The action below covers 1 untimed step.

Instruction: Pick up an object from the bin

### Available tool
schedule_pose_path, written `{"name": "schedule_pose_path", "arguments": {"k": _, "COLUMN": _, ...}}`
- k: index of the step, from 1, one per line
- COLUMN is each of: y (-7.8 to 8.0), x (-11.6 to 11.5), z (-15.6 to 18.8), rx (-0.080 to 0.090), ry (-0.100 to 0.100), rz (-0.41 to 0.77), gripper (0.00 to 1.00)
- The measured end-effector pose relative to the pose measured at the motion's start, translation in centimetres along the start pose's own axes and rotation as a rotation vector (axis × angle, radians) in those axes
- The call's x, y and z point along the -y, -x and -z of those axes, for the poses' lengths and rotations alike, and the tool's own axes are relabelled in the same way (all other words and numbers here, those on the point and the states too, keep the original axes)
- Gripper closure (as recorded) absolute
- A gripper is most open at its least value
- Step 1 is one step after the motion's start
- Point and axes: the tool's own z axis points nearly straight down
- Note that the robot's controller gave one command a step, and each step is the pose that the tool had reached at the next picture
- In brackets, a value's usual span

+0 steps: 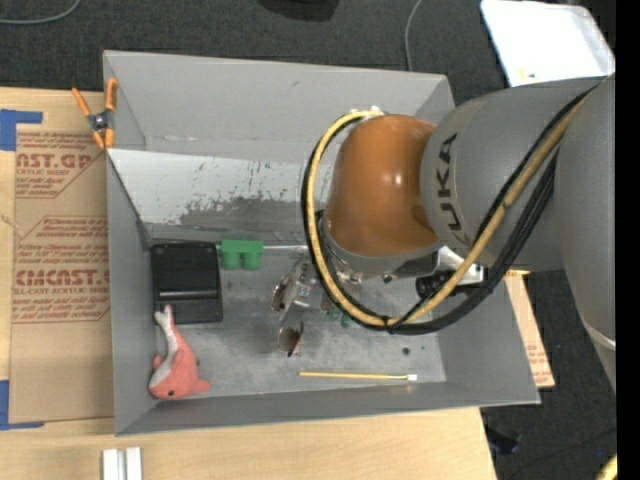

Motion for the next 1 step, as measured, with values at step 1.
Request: {"name": "schedule_pose_path", "arguments": {"k": 1, "y": -1.11, "x": -2.54, "z": -0.25, "rx": 0.0, "ry": 0.0, "rz": 0.191, "gripper": 1.0}}
